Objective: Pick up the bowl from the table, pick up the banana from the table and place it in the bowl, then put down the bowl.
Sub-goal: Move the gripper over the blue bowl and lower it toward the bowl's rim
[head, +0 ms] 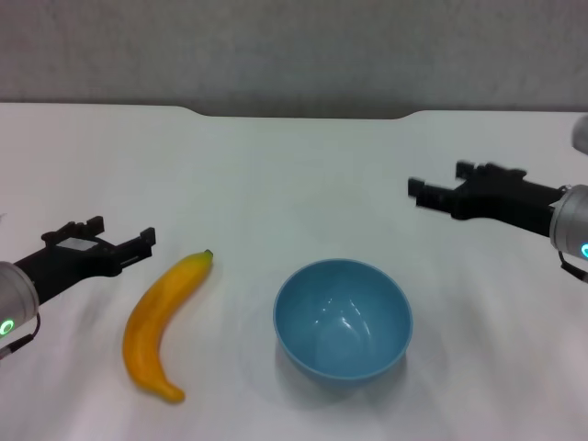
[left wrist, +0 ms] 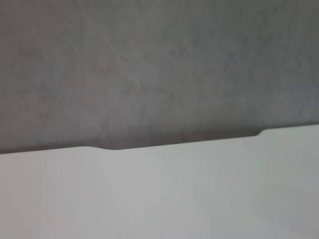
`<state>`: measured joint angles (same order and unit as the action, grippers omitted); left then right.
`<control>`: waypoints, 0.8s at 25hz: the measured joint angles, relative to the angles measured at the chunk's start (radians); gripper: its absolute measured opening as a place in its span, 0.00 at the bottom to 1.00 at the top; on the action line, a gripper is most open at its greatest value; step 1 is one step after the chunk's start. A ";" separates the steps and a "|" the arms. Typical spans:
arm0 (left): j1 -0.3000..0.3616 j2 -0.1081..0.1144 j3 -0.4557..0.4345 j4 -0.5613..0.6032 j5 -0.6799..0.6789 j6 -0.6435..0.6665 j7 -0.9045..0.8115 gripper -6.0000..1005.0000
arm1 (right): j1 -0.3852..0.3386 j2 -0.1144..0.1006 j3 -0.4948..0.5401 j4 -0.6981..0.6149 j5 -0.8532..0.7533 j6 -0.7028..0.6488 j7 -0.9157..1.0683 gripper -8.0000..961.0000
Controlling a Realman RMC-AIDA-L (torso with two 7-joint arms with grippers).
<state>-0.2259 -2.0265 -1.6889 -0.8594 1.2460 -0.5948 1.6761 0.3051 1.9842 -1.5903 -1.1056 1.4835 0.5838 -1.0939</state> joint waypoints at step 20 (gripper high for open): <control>-0.011 -0.008 -0.002 -0.001 0.043 0.016 -0.016 0.89 | 0.340 0.016 0.242 0.224 -0.552 0.514 0.537 0.92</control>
<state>-0.2365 -2.0341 -1.6913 -0.8606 1.2886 -0.5788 1.6605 0.6448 2.0002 -1.3484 -0.8818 0.9318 1.0982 -0.5569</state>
